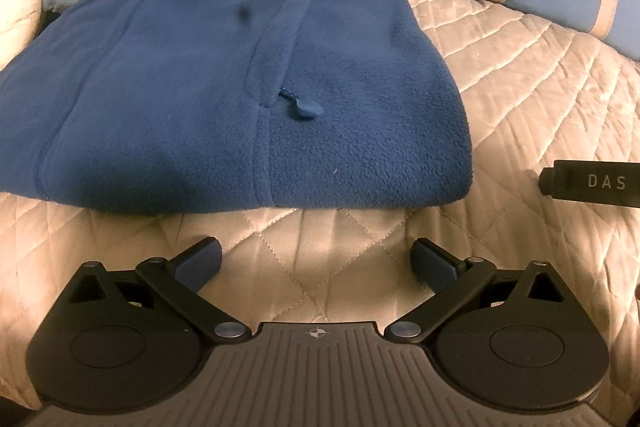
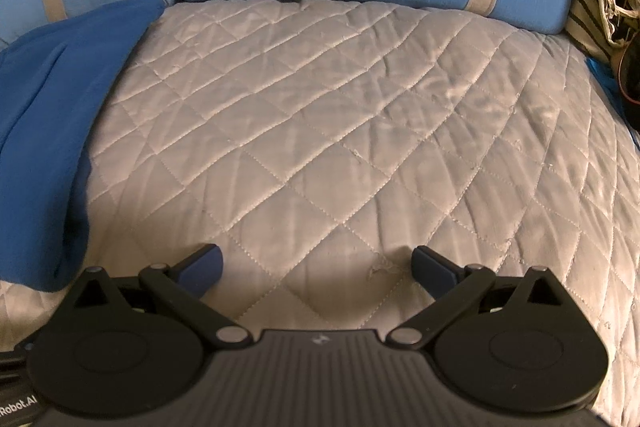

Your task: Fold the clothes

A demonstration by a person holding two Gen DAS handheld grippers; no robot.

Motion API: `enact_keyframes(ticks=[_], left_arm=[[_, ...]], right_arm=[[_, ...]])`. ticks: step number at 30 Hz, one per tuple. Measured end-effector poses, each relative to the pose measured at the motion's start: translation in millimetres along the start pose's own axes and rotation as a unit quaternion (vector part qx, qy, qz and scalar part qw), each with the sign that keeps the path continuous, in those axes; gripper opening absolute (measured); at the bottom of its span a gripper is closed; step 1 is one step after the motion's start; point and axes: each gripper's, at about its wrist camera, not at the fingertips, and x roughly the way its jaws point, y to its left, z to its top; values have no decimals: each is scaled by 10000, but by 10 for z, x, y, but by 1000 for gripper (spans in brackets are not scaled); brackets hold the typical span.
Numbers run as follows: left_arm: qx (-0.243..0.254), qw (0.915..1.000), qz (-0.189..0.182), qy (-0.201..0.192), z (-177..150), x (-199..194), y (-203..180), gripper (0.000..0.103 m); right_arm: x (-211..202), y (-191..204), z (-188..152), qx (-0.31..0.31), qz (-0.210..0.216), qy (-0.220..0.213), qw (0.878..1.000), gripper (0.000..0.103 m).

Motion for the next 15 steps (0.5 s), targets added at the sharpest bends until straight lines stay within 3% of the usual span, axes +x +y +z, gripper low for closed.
enact_keyframes(ticks=[15], left_arm=[[-29,9999,4,97,40,12,-5,103]], right_arm=[[6,7,-18,-27,-1,-29,10000,103]])
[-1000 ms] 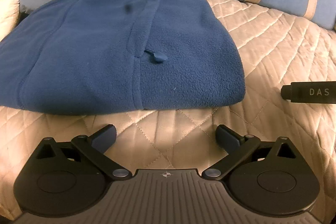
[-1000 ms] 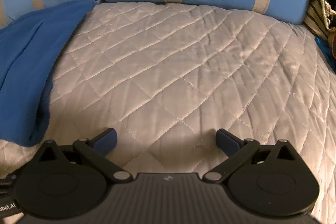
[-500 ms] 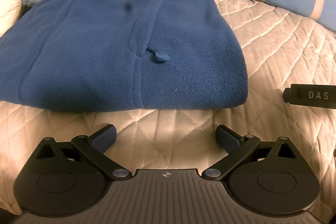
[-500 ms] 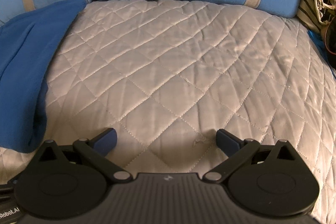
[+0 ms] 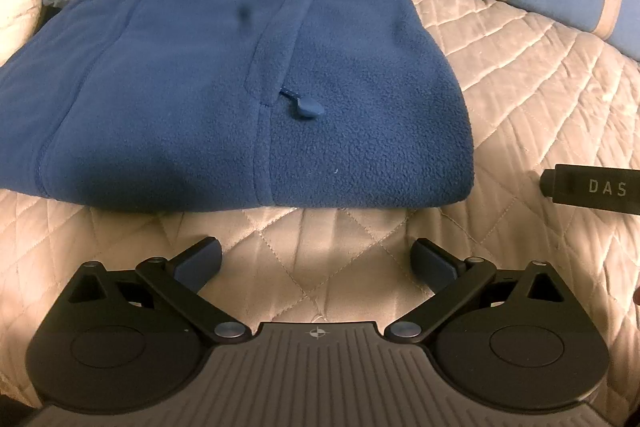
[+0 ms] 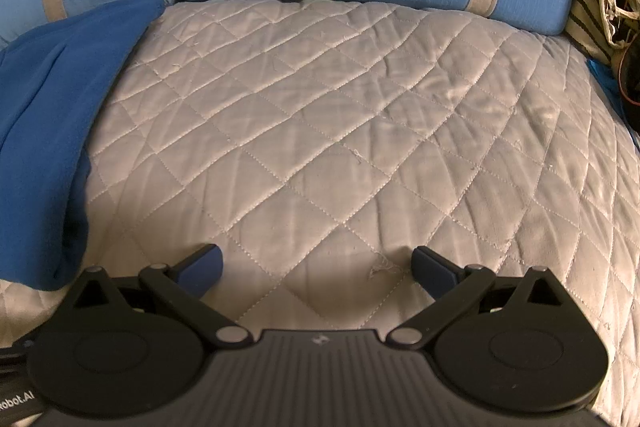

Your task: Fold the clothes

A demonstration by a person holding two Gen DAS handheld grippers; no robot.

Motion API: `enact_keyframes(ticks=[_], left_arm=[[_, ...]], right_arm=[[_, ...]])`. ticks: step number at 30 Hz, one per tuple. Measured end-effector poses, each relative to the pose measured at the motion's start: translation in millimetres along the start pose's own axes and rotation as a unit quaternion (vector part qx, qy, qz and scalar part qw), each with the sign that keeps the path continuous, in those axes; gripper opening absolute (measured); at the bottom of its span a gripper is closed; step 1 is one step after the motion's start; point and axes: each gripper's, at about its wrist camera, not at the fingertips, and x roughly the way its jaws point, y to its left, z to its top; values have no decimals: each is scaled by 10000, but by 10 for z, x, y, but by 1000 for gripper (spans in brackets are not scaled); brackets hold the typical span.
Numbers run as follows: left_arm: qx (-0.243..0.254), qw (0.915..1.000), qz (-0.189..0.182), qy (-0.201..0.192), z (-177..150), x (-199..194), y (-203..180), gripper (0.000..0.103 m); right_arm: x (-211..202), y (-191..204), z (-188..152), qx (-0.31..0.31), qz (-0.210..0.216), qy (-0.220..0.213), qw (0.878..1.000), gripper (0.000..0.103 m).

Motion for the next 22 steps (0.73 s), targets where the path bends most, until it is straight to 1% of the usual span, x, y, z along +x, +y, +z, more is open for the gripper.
enact_keyframes(ticks=[14,22], left_arm=[[-22,10000,-4,52,1,-5,-8,103],[-12,9999,-20,-118,-61,-21,2,103]], right_arm=[[8,2,-25,-60,20,-86,9999,103],[9,1,-31,-68,29,-110,9999,102]])
